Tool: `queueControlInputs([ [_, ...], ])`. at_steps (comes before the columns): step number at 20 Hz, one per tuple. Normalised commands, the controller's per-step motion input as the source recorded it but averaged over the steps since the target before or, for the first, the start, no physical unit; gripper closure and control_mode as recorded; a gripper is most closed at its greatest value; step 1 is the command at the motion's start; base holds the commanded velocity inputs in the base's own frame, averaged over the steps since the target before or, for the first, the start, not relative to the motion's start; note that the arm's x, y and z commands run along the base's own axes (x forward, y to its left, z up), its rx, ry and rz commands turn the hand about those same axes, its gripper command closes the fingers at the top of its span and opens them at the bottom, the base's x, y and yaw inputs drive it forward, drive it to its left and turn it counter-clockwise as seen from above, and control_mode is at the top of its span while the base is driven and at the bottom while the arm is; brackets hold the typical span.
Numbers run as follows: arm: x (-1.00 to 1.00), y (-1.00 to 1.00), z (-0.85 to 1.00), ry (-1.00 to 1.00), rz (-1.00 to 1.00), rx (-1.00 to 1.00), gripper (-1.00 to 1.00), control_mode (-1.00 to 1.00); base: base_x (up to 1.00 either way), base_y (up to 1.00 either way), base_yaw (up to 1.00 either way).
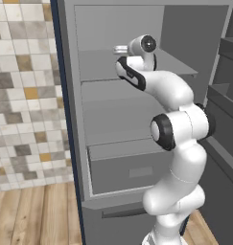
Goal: Move the brussel sprout and kebabs from the second highest shelf to the top shelf to make space. Then, place the pitcher from the counter on the cleared second highest shelf.
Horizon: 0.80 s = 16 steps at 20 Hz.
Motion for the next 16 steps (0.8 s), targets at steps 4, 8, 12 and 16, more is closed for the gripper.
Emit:
queueControlInputs([
  [4,-0.92,-0.01,0.09,-0.01,0.00,0.00,-1.00,-1.00,0.00,0.00,0.00],
  [8,-1.00,-0.03,0.09,0.00,0.00,0.00,-1.00,-1.00,0.00,0.00,0.00],
  [12,-1.00,-0.02,0.06,0.00,0.00,0.00,-1.00,-1.00,0.00,0.00,0.00],
  [16,-1.00,-0.13,0.01,0.00,0.00,0.00,-1.00,-1.00,0.00,0.00,0.00],
])
